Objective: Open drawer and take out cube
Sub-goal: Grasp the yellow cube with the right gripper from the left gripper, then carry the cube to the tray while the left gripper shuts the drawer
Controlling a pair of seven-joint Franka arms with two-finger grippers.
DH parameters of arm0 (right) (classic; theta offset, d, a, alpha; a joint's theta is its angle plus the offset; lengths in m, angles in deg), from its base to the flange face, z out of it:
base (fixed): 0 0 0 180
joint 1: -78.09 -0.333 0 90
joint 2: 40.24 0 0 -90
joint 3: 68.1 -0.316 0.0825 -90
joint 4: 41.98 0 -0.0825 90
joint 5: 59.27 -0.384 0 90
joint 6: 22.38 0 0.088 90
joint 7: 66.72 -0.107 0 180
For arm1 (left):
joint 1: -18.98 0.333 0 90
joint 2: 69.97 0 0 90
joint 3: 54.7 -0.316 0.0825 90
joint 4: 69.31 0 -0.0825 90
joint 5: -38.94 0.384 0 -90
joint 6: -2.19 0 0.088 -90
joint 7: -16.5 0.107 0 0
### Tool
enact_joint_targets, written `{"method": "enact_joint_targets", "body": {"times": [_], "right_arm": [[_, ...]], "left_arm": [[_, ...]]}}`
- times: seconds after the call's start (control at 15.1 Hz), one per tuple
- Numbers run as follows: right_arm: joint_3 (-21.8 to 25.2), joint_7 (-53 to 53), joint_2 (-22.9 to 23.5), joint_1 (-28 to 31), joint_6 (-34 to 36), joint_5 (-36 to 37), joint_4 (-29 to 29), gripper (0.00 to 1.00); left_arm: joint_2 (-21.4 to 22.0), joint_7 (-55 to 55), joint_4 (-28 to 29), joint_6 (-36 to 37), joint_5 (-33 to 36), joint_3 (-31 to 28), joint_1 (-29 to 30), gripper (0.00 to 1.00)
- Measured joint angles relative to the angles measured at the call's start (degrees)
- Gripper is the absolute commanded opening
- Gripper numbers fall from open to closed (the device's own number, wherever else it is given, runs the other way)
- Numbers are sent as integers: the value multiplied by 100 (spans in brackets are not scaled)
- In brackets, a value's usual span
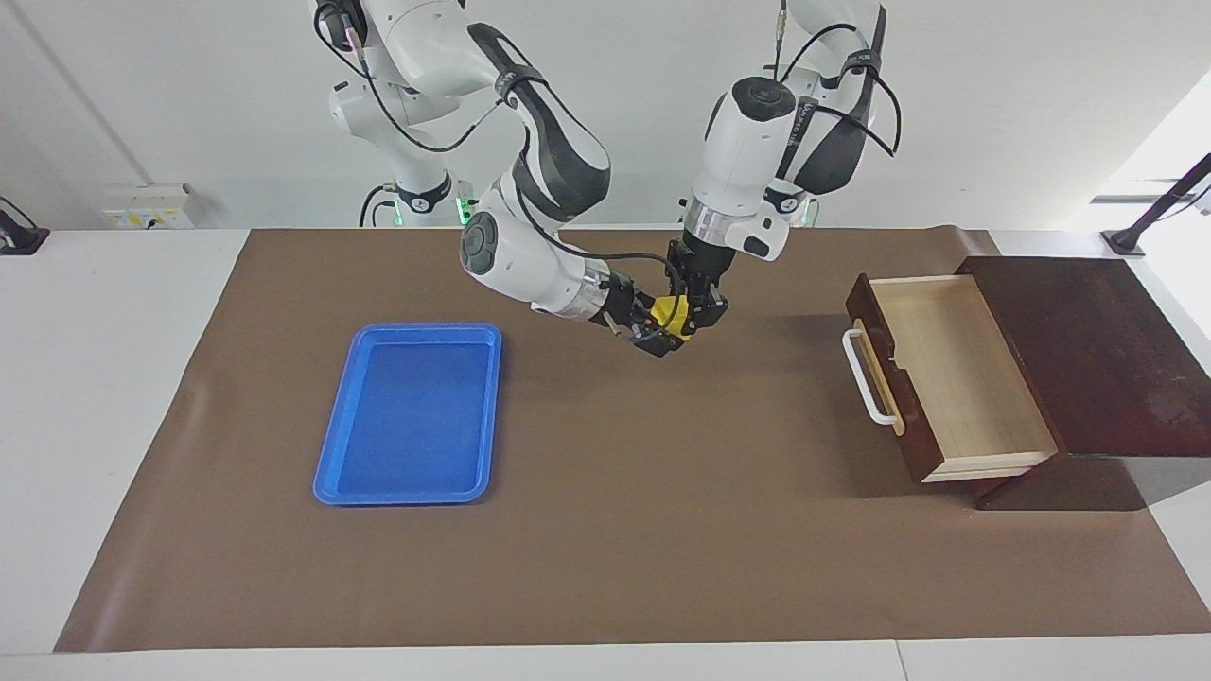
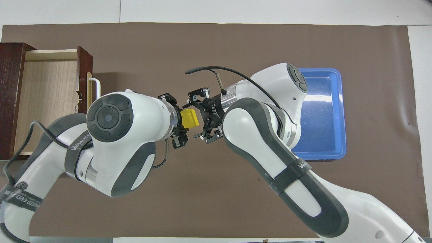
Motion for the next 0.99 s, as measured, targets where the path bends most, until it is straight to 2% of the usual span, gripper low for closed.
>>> {"method": "enact_joint_targets", "body": {"times": [0.07, 0.13, 0.2, 0.46, 0.53, 0.6, 0.66, 0.99], "right_arm": [[5, -10, 3, 0, 0, 0, 0, 71], [7, -47, 5, 0, -4, 0, 0, 41], [7, -129, 6, 0, -19, 0, 0, 0], [15, -379, 8, 0, -84, -4, 20, 0], [15, -379, 8, 1, -82, -4, 24, 0], [15, -378, 8, 4, -80, -4, 27, 0], [15, -376, 9, 8, -80, -4, 33, 0], [33, -380, 10, 86, -53, -4, 125, 0]], "left_arm": [[0, -2, 0, -1, 0, 0, 0, 0], [0, -3, 0, -2, 0, -1, 0, 0], [0, -3, 0, -4, 0, -1, 0, 0], [8, 2, 15, -13, -13, 5, -6, 0], [10, 3, 15, -15, -13, 3, -6, 3], [11, 4, 14, -23, -13, 4, -6, 34], [11, 9, 13, -34, -13, 3, -7, 99], [71, 16, -91, -43, -14, -120, 113, 100]]}}
